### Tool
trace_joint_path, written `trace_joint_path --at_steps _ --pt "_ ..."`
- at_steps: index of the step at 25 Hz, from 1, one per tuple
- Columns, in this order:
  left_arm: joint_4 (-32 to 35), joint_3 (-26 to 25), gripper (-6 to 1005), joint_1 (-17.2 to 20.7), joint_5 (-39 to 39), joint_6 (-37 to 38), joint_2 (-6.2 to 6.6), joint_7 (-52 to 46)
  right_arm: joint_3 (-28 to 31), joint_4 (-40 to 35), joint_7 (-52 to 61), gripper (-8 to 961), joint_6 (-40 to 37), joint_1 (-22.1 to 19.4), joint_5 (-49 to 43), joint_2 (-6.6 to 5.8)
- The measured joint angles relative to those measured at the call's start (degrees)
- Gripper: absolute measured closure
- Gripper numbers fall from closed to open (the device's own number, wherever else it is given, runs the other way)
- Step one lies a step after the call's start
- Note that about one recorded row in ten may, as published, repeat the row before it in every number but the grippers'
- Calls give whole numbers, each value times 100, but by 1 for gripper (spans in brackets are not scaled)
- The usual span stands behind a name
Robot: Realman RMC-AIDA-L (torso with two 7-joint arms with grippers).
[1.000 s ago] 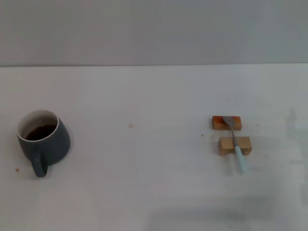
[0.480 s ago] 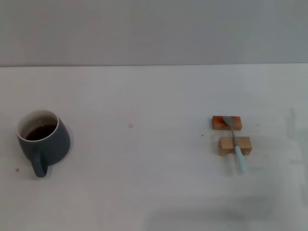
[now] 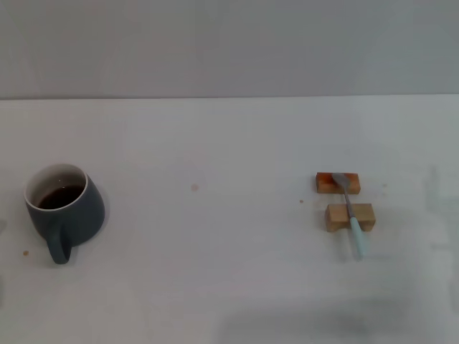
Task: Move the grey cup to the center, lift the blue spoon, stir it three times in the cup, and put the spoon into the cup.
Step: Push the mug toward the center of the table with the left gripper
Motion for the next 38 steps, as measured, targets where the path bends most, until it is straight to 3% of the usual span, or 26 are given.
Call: trace_joint_path --at_steps 2,8,30,38 --pt "10 13 1001 -39 5 -43 -1 0 0 7 0 431 6 -46 0 4" --pt "30 29 1000 -185 12 -379 2 5 -44 4 0 232 33 -97 0 -1" --pt "123 852 1000 -333 29 -707 -3 18 -82 -73 503 240 -90 -156 0 -7" --pt "38 865 1000 -386 298 -836 -9 15 -98 -71 507 243 -126 -138 -69 -9"
